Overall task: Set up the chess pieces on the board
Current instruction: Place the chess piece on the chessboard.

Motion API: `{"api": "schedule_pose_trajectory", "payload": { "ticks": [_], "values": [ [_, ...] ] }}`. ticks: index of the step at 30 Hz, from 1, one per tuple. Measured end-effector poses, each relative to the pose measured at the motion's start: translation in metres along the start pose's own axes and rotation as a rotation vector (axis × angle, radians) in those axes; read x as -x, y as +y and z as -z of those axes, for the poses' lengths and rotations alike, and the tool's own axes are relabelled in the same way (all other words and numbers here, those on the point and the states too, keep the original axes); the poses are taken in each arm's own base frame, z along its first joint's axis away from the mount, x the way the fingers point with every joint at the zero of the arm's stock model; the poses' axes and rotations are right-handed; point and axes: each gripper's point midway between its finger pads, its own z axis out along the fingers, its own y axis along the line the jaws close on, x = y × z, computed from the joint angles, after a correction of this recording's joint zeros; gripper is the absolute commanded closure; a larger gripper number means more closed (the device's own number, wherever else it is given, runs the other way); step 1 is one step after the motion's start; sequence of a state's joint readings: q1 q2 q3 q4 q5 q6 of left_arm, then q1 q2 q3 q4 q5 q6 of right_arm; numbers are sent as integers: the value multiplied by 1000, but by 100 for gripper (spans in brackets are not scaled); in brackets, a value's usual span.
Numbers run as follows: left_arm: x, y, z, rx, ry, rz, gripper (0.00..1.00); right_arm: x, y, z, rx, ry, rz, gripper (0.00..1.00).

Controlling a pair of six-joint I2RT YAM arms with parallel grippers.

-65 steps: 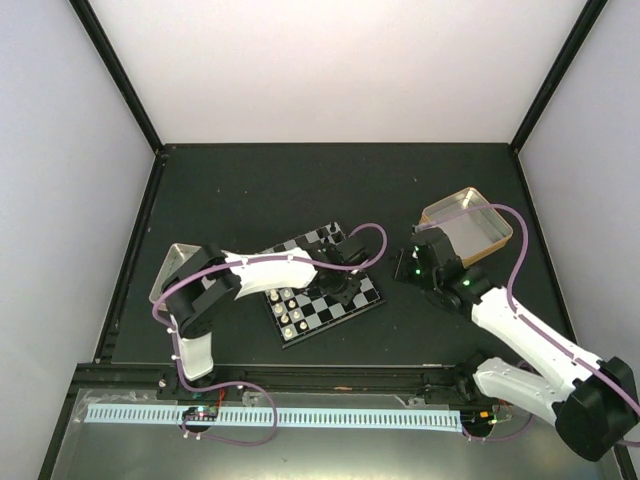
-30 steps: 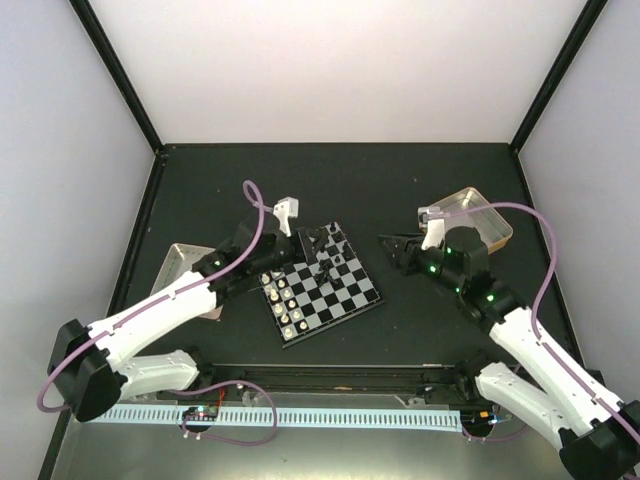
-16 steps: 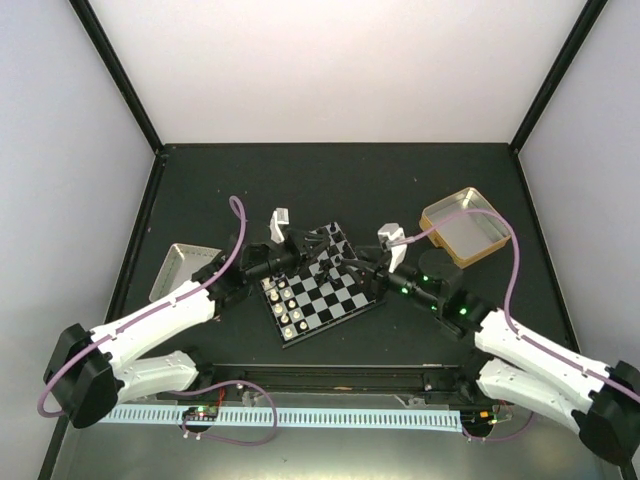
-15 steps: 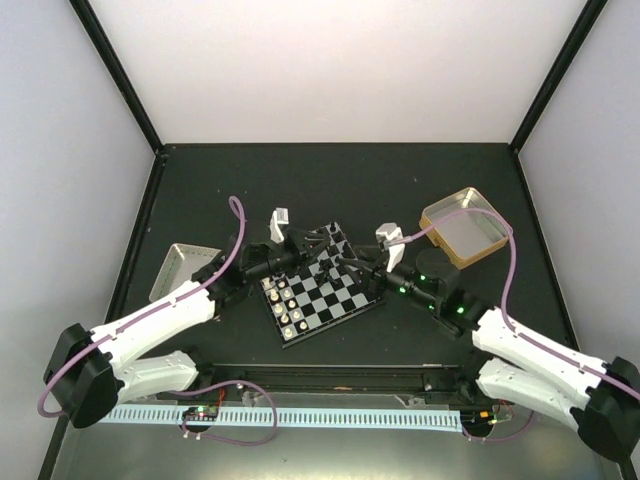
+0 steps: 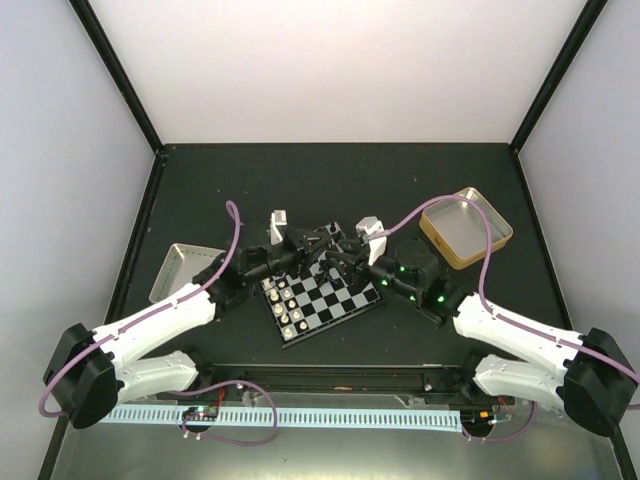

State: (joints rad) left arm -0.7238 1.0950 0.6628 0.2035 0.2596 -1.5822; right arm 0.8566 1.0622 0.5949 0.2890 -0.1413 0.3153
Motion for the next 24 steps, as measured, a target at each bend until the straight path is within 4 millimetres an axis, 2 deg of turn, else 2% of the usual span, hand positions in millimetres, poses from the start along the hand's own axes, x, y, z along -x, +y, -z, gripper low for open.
{"api": "schedule_pose_trajectory", "payload": {
  "ticks": [6, 19, 21, 24],
  "values": [
    [1, -5, -1, -23, -1, 21, 91, -10, -5, -8, -31, 23, -28, 76],
    [2, -2, -2, -38, 1, 45, 91, -3, -2, -10, -37, -1, -38, 74],
    [2, -1, -2, -35, 1, 46, 91, -3, 0, -10, -31, -5, -33, 77],
    [2, -2, -2, -37, 1, 45, 91, 2, 3, -8, -22, -25, -23, 86]
  ]
}}
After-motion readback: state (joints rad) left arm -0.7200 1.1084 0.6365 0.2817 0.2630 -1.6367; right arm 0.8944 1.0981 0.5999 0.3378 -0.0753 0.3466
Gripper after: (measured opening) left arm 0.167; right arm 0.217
